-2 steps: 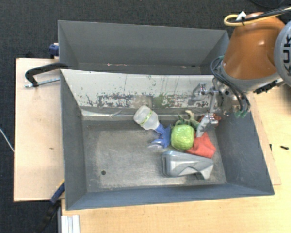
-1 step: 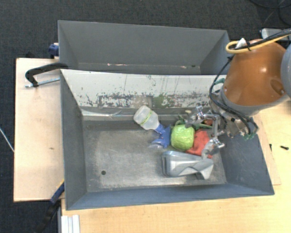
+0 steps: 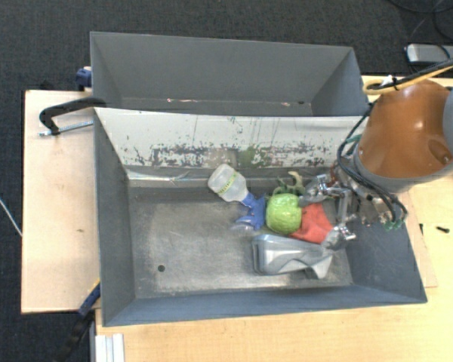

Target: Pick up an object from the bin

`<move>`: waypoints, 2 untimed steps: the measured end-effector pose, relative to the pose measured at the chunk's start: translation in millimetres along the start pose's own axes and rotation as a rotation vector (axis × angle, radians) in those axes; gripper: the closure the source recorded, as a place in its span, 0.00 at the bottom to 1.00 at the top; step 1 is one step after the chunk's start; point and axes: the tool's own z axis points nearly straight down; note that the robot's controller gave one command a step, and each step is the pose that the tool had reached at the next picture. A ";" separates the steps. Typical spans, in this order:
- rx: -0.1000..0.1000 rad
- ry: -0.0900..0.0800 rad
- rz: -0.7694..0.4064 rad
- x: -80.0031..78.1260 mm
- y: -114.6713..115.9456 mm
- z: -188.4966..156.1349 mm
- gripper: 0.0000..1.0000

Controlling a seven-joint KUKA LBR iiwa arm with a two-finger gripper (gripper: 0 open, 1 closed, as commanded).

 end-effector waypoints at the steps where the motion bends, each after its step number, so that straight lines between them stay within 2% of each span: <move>1: 0.006 0.000 0.109 -26.0 -30.6 36.3 0.00; 2: 0.020 -0.040 0.131 -51.1 -50.5 81.9 0.00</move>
Offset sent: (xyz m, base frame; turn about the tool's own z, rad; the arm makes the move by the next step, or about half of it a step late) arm 0.0054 -0.0002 -0.0912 0.1858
